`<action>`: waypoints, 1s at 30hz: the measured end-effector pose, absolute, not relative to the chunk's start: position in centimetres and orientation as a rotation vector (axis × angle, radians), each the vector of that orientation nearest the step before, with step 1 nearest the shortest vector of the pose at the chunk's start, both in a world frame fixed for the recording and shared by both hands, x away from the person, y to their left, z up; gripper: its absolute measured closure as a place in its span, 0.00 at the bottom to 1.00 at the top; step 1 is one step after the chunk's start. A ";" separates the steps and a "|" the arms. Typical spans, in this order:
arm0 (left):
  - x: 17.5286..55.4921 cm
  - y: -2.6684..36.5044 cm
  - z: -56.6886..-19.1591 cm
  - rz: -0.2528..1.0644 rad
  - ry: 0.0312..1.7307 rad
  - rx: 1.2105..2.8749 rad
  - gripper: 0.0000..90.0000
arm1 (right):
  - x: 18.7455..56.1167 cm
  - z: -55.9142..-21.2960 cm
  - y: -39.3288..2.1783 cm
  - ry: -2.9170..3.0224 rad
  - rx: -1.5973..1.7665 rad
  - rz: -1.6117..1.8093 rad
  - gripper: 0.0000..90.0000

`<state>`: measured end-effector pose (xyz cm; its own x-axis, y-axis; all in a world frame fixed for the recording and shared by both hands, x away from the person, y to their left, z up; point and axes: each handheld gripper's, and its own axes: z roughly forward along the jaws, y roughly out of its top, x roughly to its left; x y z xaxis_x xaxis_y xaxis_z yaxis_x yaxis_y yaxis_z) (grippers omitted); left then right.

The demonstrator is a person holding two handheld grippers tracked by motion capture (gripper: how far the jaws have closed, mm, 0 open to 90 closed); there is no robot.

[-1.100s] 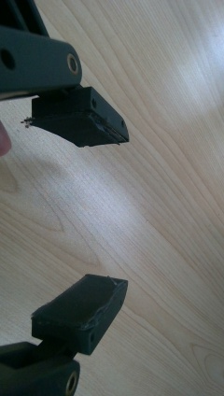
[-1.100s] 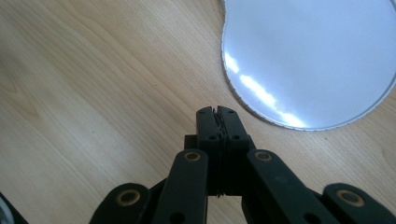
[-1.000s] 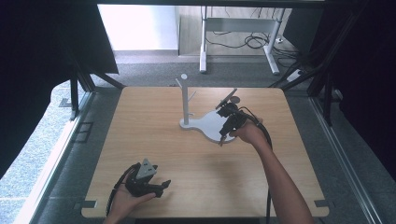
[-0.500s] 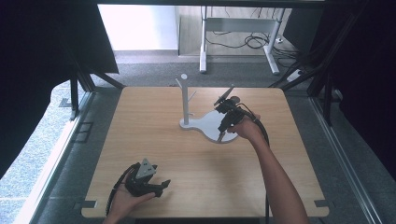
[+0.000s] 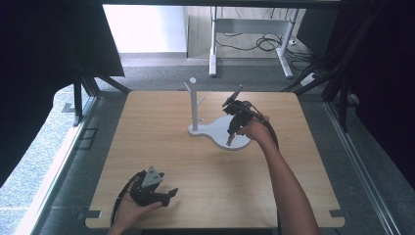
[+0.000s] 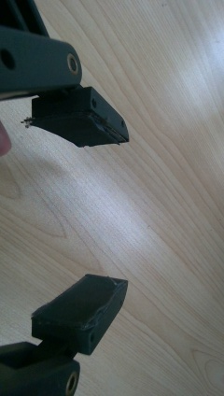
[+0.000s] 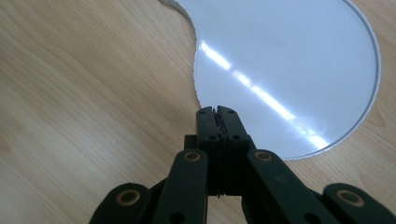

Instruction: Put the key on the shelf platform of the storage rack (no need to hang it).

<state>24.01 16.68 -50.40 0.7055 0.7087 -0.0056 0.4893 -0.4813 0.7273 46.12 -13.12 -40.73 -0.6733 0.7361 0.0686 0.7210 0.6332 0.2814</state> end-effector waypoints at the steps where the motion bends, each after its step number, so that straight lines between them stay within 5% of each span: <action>1: 24.0 16.7 -50.4 0.383 0.912 2.175 0.28 | 46.3 -40.8 -13.1 2.789 1.250 0.444 1.00; 30: 24.1 16.9 -50.6 0.380 0.918 2.175 0.28 | 50.1 -43.5 -14.4 2.716 1.386 0.478 1.00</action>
<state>24.07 16.86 -50.57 0.7007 0.7133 -0.0114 0.4963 -0.4759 0.7261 50.14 -14.42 -43.49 -0.5956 0.7981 0.0909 0.7811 0.5491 0.2972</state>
